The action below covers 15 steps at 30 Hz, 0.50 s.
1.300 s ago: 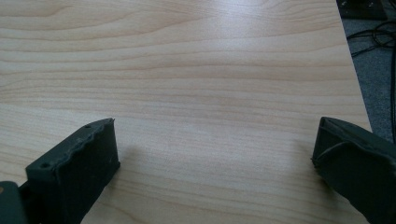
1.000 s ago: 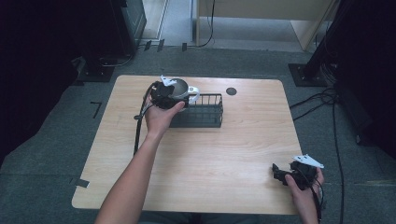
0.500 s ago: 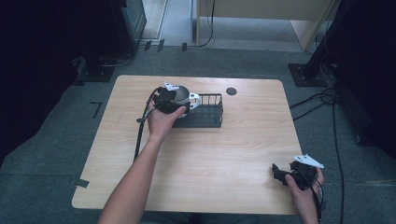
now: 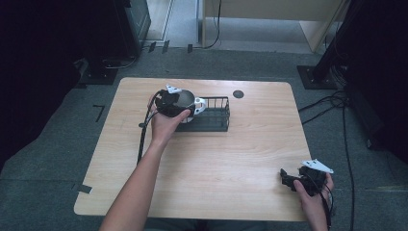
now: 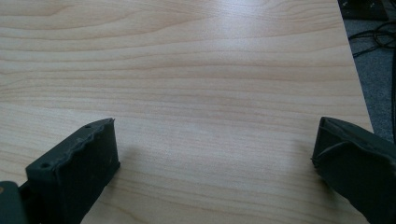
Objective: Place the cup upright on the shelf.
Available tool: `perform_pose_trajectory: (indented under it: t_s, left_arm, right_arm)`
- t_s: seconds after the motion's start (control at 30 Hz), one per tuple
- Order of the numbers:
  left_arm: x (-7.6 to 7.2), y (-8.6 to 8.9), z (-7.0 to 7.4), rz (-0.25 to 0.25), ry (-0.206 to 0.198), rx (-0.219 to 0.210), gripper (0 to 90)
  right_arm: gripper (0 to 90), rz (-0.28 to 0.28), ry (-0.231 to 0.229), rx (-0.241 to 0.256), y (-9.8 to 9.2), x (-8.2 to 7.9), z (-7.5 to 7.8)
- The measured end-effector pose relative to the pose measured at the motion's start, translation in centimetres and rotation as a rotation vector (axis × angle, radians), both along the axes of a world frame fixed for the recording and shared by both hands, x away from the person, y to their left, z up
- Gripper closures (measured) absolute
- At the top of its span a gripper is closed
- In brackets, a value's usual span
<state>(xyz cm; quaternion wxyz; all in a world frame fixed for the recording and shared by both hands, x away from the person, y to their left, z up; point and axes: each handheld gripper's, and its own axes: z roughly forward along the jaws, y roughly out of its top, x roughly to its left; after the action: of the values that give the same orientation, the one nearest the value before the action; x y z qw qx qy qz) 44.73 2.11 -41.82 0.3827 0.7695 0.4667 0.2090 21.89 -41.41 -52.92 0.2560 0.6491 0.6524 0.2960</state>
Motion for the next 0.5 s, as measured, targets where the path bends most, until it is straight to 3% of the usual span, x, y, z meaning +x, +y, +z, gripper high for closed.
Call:
perform_pose_trajectory:
  t_s: [0.33, 0.5]
  left_arm:
    - [-1.8, 1.0, 1.8, -0.052, -0.017, -0.049, 0.0]
    - [-3.0, 1.9, 2.5, -0.05, -0.044, -0.066, 0.0]
  right_arm:
    - [0.0, 0.001, 0.001, -0.001, 0.0, 0.0, 0.0]
    - [0.0, 0.002, 0.0, -0.003, 0.0, 0.0, 0.0]
